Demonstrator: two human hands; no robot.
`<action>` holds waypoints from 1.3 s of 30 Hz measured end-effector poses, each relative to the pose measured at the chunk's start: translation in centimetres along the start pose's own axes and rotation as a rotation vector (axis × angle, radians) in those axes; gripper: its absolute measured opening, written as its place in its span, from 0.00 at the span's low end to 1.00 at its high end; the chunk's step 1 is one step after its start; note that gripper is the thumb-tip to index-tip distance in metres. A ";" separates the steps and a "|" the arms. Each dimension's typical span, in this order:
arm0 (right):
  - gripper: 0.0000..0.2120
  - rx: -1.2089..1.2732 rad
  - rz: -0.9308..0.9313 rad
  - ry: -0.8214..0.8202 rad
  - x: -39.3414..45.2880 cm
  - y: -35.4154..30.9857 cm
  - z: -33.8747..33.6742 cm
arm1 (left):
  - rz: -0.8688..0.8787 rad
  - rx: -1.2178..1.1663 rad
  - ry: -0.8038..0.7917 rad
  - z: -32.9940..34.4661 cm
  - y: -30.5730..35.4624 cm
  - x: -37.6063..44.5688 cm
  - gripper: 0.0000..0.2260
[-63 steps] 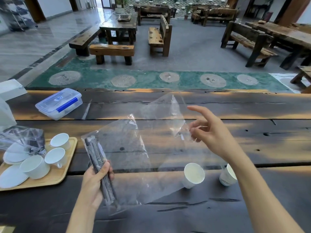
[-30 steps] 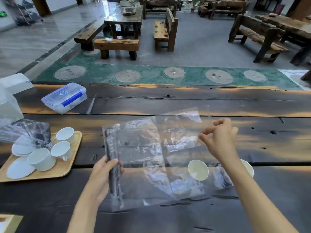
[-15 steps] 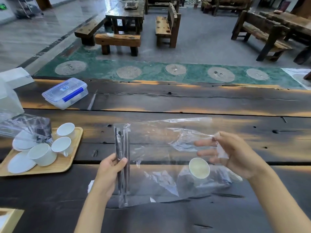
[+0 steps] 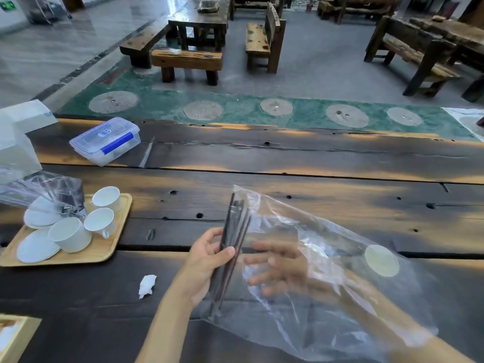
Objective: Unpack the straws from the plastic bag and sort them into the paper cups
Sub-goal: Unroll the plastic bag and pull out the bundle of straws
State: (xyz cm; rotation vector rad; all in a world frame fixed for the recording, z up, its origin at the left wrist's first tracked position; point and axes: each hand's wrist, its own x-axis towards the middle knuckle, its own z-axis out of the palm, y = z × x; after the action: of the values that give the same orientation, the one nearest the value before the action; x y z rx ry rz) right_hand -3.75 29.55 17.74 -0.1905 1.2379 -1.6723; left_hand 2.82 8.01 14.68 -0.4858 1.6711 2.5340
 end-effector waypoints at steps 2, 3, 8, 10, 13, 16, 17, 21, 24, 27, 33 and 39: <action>0.19 -0.056 -0.100 0.142 1.2 0.5 1.3 | 0.005 0.007 0.012 1.2 -0.4 0.1 0.13; 0.16 -0.074 -0.133 0.196 1.7 0.7 1.8 | 0.019 0.016 0.033 1.6 -0.7 0.2 0.10; 0.11 -0.170 -0.251 0.437 3.0 1.2 2.9 | 0.057 -0.027 0.129 2.5 -1.1 0.0 0.08; 0.09 -0.178 -0.280 0.462 3.6 1.4 3.4 | 0.087 0.011 0.172 2.5 -1.1 -0.2 0.08; 0.17 -0.147 -0.292 0.505 4.1 1.8 4.0 | 0.136 0.089 0.253 2.3 -1.3 -0.2 0.03; 0.17 -0.084 -0.265 0.413 4.2 2.2 4.2 | 0.130 0.121 0.289 2.3 -1.4 -0.3 0.03; 0.16 -0.049 -0.264 0.356 4.2 2.3 4.2 | 0.127 0.129 0.290 2.3 -1.3 -0.4 0.04; 0.13 0.266 -0.218 0.240 3.7 2.8 4.5 | 0.089 0.125 0.242 2.2 -1.1 -0.7 0.04; 0.03 0.375 -0.164 0.237 3.9 2.8 4.5 | 0.087 0.087 0.225 1.9 -1.1 -1.0 0.06; 0.08 0.449 -0.167 0.195 4.7 3.3 3.5 | 0.091 -0.013 0.294 1.4 -1.1 -1.0 0.04; 0.07 0.227 -0.190 0.173 5.0 3.8 3.6 | 0.068 0.065 0.345 0.3 -1.4 -0.4 0.07; 0.09 0.117 -0.179 0.130 6.8 5.1 4.6 | 0.116 0.252 0.435 1.2 -0.3 0.8 0.13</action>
State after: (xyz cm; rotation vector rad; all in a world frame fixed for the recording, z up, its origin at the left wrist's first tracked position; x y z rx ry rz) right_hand -1.00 21.52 13.12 -0.1255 1.2444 -1.9321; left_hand 1.90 9.07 14.62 -0.9970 2.1822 2.3597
